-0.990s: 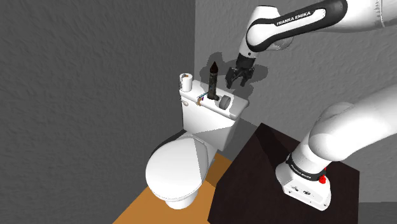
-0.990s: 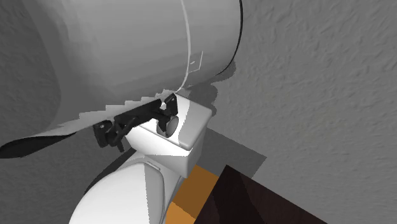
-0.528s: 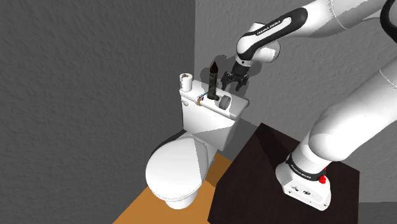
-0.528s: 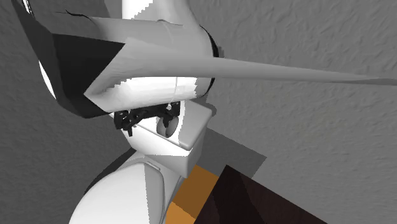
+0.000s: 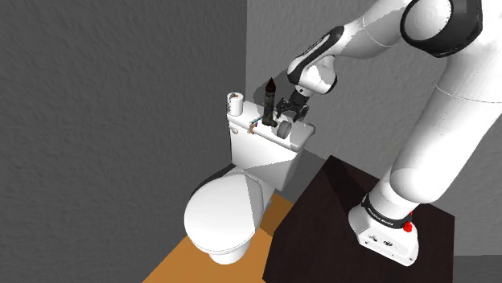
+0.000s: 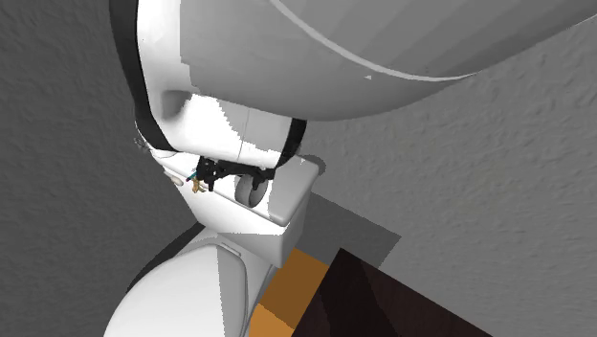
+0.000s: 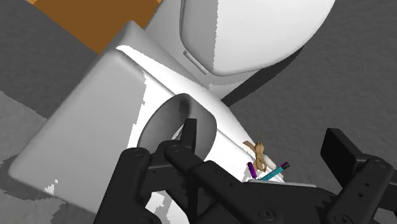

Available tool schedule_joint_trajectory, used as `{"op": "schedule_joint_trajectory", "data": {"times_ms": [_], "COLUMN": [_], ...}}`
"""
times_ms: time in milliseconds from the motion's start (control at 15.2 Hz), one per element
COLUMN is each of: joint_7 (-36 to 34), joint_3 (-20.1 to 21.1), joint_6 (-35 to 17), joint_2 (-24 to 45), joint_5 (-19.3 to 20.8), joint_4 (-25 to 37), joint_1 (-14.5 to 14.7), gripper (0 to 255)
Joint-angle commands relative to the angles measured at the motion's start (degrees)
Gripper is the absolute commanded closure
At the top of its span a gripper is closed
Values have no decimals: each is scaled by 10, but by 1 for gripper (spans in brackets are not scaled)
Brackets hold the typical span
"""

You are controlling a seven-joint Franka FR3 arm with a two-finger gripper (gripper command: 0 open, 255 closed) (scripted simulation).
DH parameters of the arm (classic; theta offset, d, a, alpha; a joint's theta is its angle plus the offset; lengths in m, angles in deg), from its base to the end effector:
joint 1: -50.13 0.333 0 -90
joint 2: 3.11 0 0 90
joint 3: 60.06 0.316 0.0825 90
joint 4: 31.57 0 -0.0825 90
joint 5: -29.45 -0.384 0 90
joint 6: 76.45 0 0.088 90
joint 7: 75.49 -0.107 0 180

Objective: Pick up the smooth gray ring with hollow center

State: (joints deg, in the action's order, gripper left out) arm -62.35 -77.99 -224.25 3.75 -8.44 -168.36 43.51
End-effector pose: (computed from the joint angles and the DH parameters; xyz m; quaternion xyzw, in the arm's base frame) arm 0.4559 -0.2211 0.2773 -0.9175 0.3590 -0.0932 0.1439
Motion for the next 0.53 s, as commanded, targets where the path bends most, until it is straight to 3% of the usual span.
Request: {"op": "schedule_joint_trajectory", "data": {"times_ms": [0,330,462], "joint_7": [35,105,113], "joint_3": [5,37,42], "joint_6": [-8,-20,-23], "joint_2": [48,160,169], "joint_5": [-68,-207,-217], "joint_4": [31,109,113], "joint_1": [-14,-68,-72], "gripper": [0,0,0]}}
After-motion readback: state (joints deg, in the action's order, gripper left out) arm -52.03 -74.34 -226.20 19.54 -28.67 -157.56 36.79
